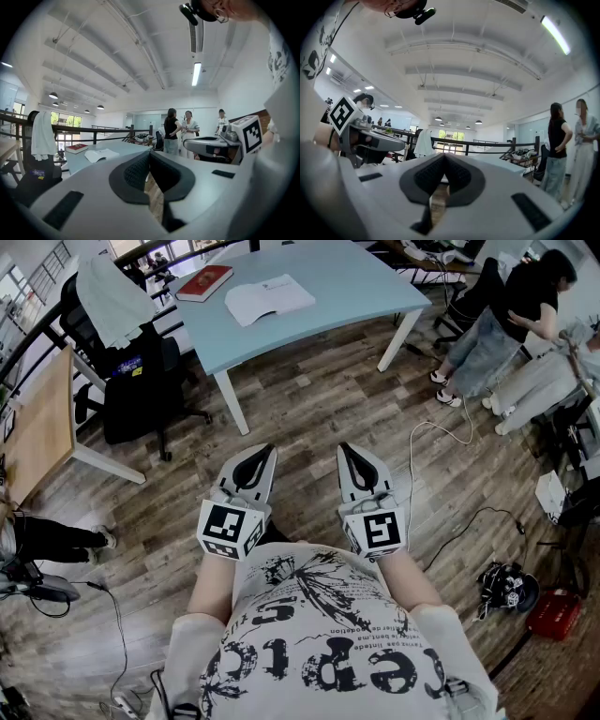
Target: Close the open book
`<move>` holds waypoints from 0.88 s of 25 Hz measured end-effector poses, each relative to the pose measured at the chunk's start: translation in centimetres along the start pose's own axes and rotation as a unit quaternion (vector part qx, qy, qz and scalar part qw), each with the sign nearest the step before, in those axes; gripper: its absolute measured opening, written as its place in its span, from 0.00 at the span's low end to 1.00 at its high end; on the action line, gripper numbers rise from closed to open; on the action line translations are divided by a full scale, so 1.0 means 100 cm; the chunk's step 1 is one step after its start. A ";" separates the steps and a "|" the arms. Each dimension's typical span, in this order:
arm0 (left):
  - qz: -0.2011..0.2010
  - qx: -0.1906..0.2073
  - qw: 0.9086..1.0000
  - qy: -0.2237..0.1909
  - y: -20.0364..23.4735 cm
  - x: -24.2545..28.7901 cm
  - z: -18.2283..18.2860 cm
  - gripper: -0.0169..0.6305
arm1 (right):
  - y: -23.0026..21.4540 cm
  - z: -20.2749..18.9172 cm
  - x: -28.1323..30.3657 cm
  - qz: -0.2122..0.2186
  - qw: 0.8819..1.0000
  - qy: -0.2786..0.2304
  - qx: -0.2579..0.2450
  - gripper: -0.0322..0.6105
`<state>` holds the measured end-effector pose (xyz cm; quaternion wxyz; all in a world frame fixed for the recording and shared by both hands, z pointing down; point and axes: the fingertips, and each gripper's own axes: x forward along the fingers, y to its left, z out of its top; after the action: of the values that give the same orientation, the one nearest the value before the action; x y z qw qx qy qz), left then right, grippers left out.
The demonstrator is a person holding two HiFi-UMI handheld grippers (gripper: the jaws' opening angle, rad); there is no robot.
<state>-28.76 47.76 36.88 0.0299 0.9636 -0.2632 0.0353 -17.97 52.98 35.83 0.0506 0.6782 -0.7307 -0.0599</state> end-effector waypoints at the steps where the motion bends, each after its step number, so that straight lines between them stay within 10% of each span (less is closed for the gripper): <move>1: 0.000 0.000 1.000 0.003 0.000 -0.002 -0.001 0.05 | 0.001 -0.003 -0.002 -0.003 1.000 0.002 0.001 0.06; 22: -0.013 -0.004 0.999 0.048 0.016 0.035 -0.029 0.05 | -0.031 -0.038 0.024 -0.018 0.999 0.027 0.042 0.07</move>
<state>-26.72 44.89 40.12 0.0466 0.9640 -0.2492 0.0803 -14.50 50.30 39.07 0.0405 0.6939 -0.7188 -0.0112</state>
